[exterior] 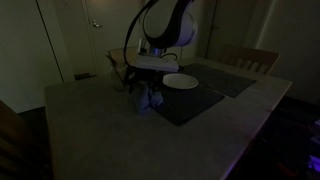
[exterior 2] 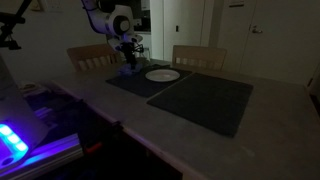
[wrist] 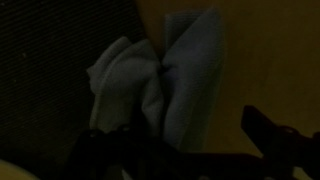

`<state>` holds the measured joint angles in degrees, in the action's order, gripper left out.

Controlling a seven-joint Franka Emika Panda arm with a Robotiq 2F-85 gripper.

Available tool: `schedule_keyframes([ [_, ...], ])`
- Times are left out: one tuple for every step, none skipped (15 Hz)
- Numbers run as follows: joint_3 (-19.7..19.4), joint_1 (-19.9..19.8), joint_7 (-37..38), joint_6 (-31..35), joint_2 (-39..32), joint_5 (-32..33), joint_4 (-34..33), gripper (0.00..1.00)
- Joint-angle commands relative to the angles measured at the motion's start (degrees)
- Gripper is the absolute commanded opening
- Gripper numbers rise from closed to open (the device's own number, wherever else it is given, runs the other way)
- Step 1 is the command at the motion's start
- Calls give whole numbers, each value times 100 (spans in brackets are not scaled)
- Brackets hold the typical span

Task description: Use the blue towel to wipe the white plate

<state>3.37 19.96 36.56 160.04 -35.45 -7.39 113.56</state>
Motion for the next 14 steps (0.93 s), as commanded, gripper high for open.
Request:
schedule_keyframes([
  [93,-171,-311,9,-56,-156,-27,74],
  [94,-192,-344,-2,-48,-156,-24,66],
  [91,-206,-369,-16,-43,-156,-26,60],
  [103,-235,-421,-37,-38,-159,-34,52],
  [115,-258,-477,-41,-38,-159,-41,45],
  [118,-269,-541,-44,-39,-151,-58,38],
  [114,-273,-588,-31,-38,-151,-69,32],
  [106,-276,-630,-27,-31,-150,-80,23],
  [112,-291,-692,-39,-26,-152,-101,18],
  [129,-314,-760,-56,-23,-165,-124,10],
  [172,-364,-866,-116,-15,-185,-164,4],
  [187,-388,-953,-162,-7,-186,-200,0],
  [264,-473,-1117,-264,8,-218,-262,0],
  [321,-538,-1264,-339,15,-218,-310,0],
])
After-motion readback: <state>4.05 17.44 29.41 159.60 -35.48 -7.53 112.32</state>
